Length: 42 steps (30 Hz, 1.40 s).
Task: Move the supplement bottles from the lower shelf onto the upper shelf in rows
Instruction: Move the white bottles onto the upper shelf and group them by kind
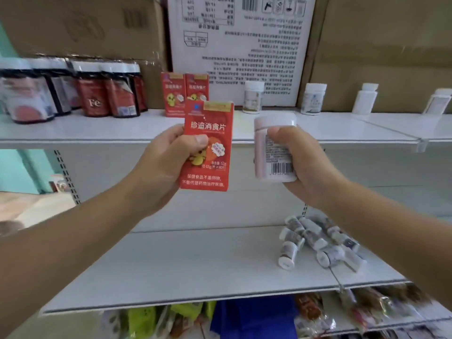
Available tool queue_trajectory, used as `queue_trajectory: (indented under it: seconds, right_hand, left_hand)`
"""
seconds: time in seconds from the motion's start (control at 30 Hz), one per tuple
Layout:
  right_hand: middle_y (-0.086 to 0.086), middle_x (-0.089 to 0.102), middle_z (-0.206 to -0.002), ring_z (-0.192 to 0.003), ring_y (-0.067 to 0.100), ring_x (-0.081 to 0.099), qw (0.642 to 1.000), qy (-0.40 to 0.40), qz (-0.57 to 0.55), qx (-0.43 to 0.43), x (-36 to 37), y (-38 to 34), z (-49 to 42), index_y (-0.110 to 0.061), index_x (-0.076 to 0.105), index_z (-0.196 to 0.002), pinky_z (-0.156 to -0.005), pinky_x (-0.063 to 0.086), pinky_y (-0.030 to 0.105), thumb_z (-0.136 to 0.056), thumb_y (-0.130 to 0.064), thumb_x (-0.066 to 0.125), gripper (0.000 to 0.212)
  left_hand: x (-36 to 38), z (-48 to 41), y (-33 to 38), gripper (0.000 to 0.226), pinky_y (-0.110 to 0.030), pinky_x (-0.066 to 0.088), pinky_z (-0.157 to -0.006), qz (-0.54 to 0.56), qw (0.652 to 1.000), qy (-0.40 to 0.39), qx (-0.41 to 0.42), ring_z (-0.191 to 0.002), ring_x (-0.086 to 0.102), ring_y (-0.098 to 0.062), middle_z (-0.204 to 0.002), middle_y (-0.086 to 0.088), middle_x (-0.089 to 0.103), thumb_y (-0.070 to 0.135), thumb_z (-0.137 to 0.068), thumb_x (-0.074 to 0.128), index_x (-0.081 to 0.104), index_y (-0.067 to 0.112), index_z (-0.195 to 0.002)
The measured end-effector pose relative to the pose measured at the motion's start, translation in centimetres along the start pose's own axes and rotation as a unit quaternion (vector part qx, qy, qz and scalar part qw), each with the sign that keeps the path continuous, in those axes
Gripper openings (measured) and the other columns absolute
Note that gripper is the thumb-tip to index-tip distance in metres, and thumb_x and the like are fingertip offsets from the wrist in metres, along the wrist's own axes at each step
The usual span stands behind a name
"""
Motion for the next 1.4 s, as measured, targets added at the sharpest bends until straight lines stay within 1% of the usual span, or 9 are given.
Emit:
queue_trajectory:
  seconds: [0.2,0.4,0.57,0.67,0.8,0.93,1.17,1.27,1.4]
  right_hand:
    - [-0.013,0.067,-0.064,-0.062,0.003,0.066,0.998,-0.038,0.036,-0.041,4.6,-2.7,-5.9,-0.018,0.056,-0.101,-0.057,0.053,0.021,-0.097,-0.017,0.047,0.01]
    - [-0.011,0.066,-0.063,-0.058,0.002,0.064,0.995,-0.032,0.078,-0.05,6.0,-2.9,-12.3,-0.019,0.054,-0.1,-0.054,0.053,0.02,-0.095,-0.018,0.05,0.006]
    - [0.011,0.07,-0.106,-0.094,0.024,0.07,0.989,-0.042,0.141,-0.03,5.9,-1.8,-15.8,-0.013,0.048,-0.12,-0.078,0.056,0.04,-0.09,-0.021,0.062,0.034]
    - [0.019,0.063,-0.122,-0.111,0.033,0.065,0.979,-0.042,0.2,-0.012,4.9,-0.8,-17.4,-0.016,0.049,-0.116,-0.094,0.05,0.052,-0.088,-0.021,0.067,0.033]
    - [0.011,0.064,-0.119,-0.113,0.027,0.064,0.971,-0.054,0.233,-0.005,4.2,0.4,-18.5,-0.024,0.052,-0.109,-0.099,0.049,0.051,-0.079,-0.032,0.075,0.038]
    - [-0.004,0.069,-0.115,-0.111,0.013,0.065,0.969,-0.057,0.24,-0.02,3.5,1.3,-18.8,-0.035,0.056,-0.11,-0.104,0.046,0.045,-0.057,-0.055,0.074,0.059]
    - [0.008,0.065,-0.122,-0.109,0.018,0.064,0.988,-0.057,0.146,0.002,3.0,1.9,-19.2,-0.017,0.054,-0.126,-0.096,0.049,0.036,-0.089,-0.007,0.059,0.039]
    - [-0.002,0.065,-0.118,-0.104,0.01,0.064,0.991,-0.069,0.118,0.003,2.9,1.7,-19.4,-0.026,0.052,-0.126,-0.084,0.048,0.029,-0.083,-0.011,0.064,0.047]
    - [-0.005,0.062,-0.124,-0.115,0.014,0.059,0.989,-0.075,0.126,0.008,2.7,1.6,-19.4,-0.029,0.05,-0.13,-0.095,0.046,0.034,-0.075,-0.014,0.065,0.059]
  left_hand:
    - [-7.4,-4.4,6.7,0.032,-0.029,0.058,-0.067,-0.093,0.991,0.052,0.077,-0.082,0.073,-0.015,-0.085,0.002,0.075,0.021,-0.068,0.069,0.063,0.017,-0.099]
    - [-10.3,-10.3,7.1,0.041,-0.028,0.059,-0.072,-0.18,0.983,0.024,0.038,-0.093,0.073,-0.019,-0.11,-0.008,0.067,0.01,-0.081,0.072,0.056,0.01,-0.12]
    - [-10.5,-14.1,5.6,0.034,-0.016,0.056,-0.068,-0.279,0.959,-0.012,0.04,-0.084,0.072,-0.003,-0.098,0.003,0.074,0.01,-0.078,0.075,0.065,0.018,-0.11]
    - [-11.8,-15.4,4.2,0.038,-0.032,0.057,-0.084,-0.288,0.957,0.012,0.029,-0.092,0.072,-0.009,-0.099,0.005,0.076,0.017,-0.073,0.08,0.069,0.023,-0.109]
    - [-12.3,-16.0,4.8,0.045,-0.012,0.054,-0.077,-0.358,0.928,0.043,0.088,-0.088,0.07,0.001,-0.099,0.011,0.075,0.023,-0.07,0.083,0.067,0.023,-0.112]
    - [-12.9,-16.5,4.7,0.049,-0.02,0.053,-0.083,-0.404,0.906,0.069,0.108,-0.091,0.069,0.001,-0.101,0.012,0.073,0.032,-0.069,0.083,0.065,0.024,-0.114]
    - [-13.3,-16.9,4.4,0.052,-0.002,0.043,-0.063,-0.446,0.885,0.085,0.101,-0.084,0.057,0.023,-0.103,0.024,0.063,0.044,-0.07,0.078,0.057,0.03,-0.115]
    - [-13.3,-17.0,4.3,0.058,0.003,0.04,-0.064,-0.448,0.885,0.081,0.099,-0.082,0.055,0.026,-0.104,0.029,0.059,0.042,-0.071,0.077,0.054,0.029,-0.123]
    - [-12.6,-16.9,4.0,0.041,0.009,0.033,-0.065,-0.466,0.877,0.057,0.096,-0.078,0.049,0.034,-0.096,0.036,0.058,0.036,-0.081,0.072,0.054,0.036,-0.117]
Point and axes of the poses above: each hand's wrist, its own z-axis away from the middle knuckle, its own x-axis out of the palm, y = z × x, the point moved 9 cm from there along -z, towards the middle knuckle
